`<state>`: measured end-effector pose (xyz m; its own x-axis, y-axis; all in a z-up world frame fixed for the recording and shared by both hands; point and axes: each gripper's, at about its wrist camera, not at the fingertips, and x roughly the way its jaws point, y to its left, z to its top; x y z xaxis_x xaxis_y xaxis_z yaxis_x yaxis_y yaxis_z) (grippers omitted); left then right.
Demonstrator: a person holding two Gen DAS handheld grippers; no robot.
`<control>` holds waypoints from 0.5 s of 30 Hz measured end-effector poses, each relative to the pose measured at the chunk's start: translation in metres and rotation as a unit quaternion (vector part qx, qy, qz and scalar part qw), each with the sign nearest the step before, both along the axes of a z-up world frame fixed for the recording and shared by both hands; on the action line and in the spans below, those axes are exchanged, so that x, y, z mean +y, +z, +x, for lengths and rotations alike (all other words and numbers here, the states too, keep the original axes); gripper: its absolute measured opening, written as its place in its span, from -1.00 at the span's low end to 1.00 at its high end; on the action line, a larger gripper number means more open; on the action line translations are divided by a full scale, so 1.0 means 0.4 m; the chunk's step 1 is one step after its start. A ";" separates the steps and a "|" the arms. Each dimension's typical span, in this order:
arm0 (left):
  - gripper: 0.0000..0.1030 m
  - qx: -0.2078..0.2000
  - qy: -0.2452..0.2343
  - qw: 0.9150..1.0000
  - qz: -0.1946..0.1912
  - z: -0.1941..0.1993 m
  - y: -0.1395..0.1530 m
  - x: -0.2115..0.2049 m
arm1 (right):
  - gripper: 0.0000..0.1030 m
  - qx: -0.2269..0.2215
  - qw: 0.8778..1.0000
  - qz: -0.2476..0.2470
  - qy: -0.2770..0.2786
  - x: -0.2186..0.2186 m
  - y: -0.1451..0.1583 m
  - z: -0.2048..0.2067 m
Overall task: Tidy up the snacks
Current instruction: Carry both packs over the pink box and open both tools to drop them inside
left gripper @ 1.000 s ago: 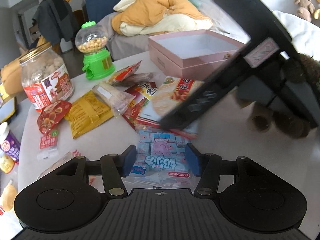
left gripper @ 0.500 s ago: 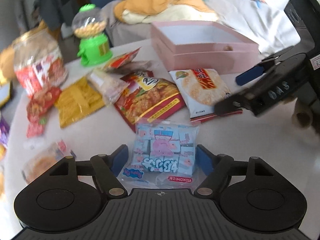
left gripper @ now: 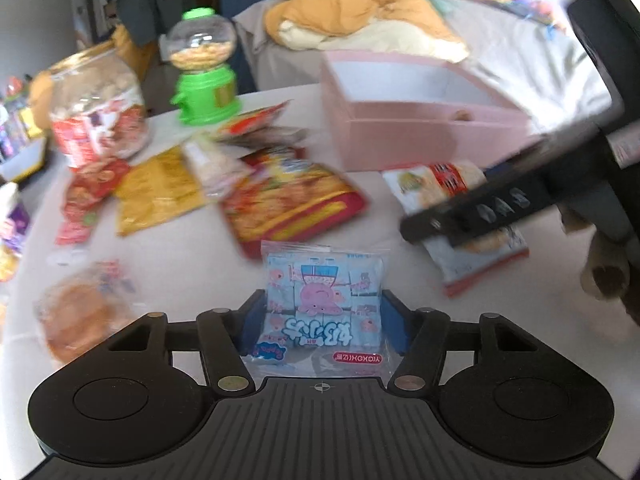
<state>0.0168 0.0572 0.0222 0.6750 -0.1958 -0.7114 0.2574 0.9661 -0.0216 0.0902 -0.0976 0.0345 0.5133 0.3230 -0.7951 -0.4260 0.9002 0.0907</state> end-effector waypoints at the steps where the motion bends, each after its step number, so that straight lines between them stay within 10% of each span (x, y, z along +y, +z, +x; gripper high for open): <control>1: 0.27 0.001 -0.005 1.000 -0.010 -0.003 0.004 -0.013 | 0.47 0.002 1.000 0.001 -0.001 -0.020 0.004 -0.009; 15: 0.27 -0.154 -0.050 0.987 0.020 0.068 0.245 -0.257 | 0.47 -0.125 0.990 0.046 -0.050 -0.304 0.197 -0.187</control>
